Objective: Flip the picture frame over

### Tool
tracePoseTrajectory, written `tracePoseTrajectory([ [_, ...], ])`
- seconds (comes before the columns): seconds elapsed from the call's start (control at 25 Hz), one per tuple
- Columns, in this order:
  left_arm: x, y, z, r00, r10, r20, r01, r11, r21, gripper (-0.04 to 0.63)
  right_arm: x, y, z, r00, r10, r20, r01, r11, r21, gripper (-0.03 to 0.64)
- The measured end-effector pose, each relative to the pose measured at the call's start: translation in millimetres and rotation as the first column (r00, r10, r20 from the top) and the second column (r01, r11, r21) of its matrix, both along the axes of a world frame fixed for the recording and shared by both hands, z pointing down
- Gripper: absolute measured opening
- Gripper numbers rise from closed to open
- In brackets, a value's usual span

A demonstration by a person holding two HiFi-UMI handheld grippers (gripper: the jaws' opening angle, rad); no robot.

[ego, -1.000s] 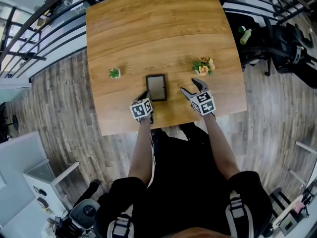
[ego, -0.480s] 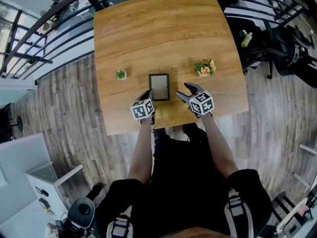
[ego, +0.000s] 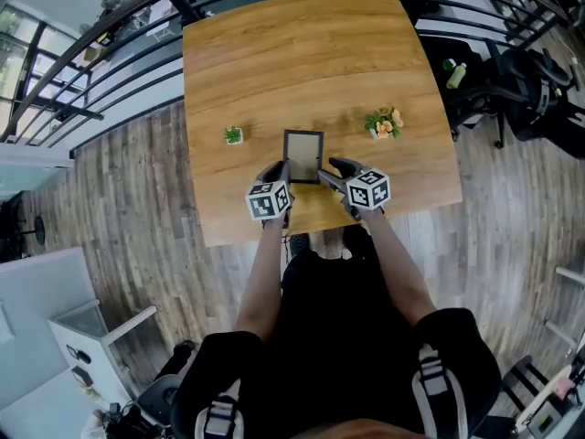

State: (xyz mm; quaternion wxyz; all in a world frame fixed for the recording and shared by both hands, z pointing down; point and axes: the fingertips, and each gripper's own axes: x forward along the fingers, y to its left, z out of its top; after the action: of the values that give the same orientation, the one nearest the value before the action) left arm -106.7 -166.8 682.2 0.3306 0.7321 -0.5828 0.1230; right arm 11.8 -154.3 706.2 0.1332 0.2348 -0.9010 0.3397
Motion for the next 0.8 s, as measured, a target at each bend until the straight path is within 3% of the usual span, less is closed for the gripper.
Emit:
tracePoseTrajectory([
  [0.8,-6,10,-39,0.997,0.073,-0.027,-0.069,0.99,0.124,0.06,-26,18,-34,0.967,0.083,0.242,-0.045,0.986,-0.159,0.117],
])
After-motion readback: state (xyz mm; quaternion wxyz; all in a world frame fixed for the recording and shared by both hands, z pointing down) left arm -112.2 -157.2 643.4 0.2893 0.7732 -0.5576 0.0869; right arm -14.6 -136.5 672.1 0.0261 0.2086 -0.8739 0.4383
